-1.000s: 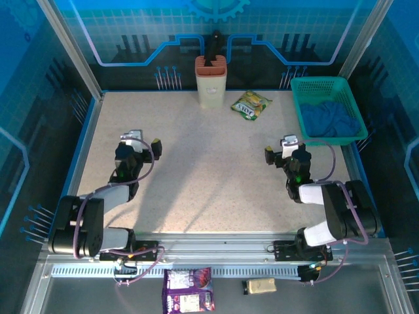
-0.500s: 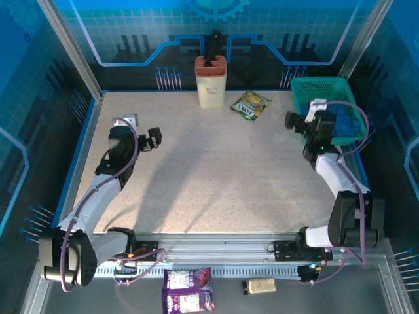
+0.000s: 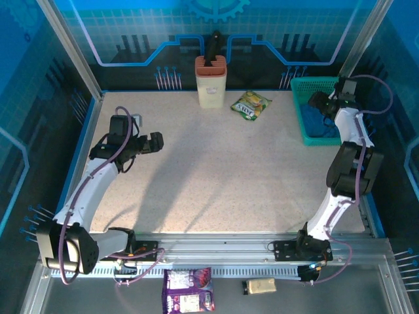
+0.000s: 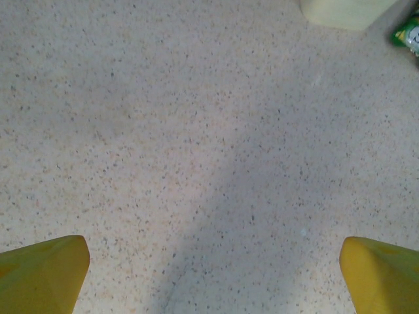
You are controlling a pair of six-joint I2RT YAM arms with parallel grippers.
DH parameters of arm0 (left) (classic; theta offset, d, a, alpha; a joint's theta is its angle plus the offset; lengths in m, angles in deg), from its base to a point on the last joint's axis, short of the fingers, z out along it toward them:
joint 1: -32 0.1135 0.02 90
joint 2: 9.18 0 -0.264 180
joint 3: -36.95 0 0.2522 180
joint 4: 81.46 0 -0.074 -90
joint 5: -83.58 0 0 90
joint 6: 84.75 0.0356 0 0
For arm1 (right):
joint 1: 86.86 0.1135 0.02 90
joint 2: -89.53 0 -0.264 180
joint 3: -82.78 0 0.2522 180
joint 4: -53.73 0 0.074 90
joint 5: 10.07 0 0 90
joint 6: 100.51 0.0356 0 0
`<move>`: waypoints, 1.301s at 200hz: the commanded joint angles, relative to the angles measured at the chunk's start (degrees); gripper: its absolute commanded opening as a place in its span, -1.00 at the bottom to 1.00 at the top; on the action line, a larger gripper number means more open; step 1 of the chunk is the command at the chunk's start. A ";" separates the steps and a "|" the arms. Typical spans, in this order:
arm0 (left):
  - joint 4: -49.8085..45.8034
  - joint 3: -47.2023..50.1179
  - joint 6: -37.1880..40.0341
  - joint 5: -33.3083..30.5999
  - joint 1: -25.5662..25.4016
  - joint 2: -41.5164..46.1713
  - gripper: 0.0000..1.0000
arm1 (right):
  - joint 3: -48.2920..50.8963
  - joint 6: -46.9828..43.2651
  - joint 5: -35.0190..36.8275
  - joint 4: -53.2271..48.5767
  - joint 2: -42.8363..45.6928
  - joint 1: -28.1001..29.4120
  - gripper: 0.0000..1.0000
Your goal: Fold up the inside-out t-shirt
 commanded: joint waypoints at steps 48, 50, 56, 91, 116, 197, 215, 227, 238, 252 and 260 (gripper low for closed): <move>-3.64 0.76 -0.17 0.59 -0.14 1.67 0.98 | -20.37 10.46 8.23 -18.55 -18.98 0.35 0.39; -3.71 0.76 -0.14 0.61 -0.12 1.74 0.98 | -20.68 10.64 8.38 -18.67 -19.38 0.36 0.39; -3.88 0.84 -0.14 0.49 -0.13 1.77 0.99 | -21.42 11.11 8.64 -18.98 -20.35 0.36 0.36; -4.95 1.11 -0.43 -0.14 -0.09 2.50 0.98 | -23.54 11.08 12.02 -19.14 -23.15 1.37 -0.13; -4.98 2.04 -0.60 0.16 -0.02 3.64 0.99 | -21.23 10.75 12.87 -16.75 -19.45 2.00 -0.68; -3.36 4.60 -4.12 3.06 -0.16 7.43 0.99 | -13.28 3.98 13.80 -12.37 1.15 7.43 -1.00; -2.49 5.62 -5.56 4.35 -0.25 8.68 0.99 | -11.02 2.52 14.26 -12.64 6.76 9.35 -1.00; -1.53 6.34 -6.93 5.15 -0.25 9.70 0.99 | -10.82 1.17 14.69 -13.50 10.09 10.86 -1.00; -0.53 6.89 -8.18 5.94 -0.33 10.40 0.99 | -11.53 -0.18 15.21 -14.92 12.67 12.64 -1.00; 0.48 7.48 -9.82 6.84 -0.38 10.96 0.98 | -12.69 -2.77 16.36 -16.75 16.32 15.54 -1.00; 1.14 7.84 -10.70 7.26 -0.53 11.32 0.99 | -13.42 -3.94 16.89 -17.65 18.18 17.38 -1.00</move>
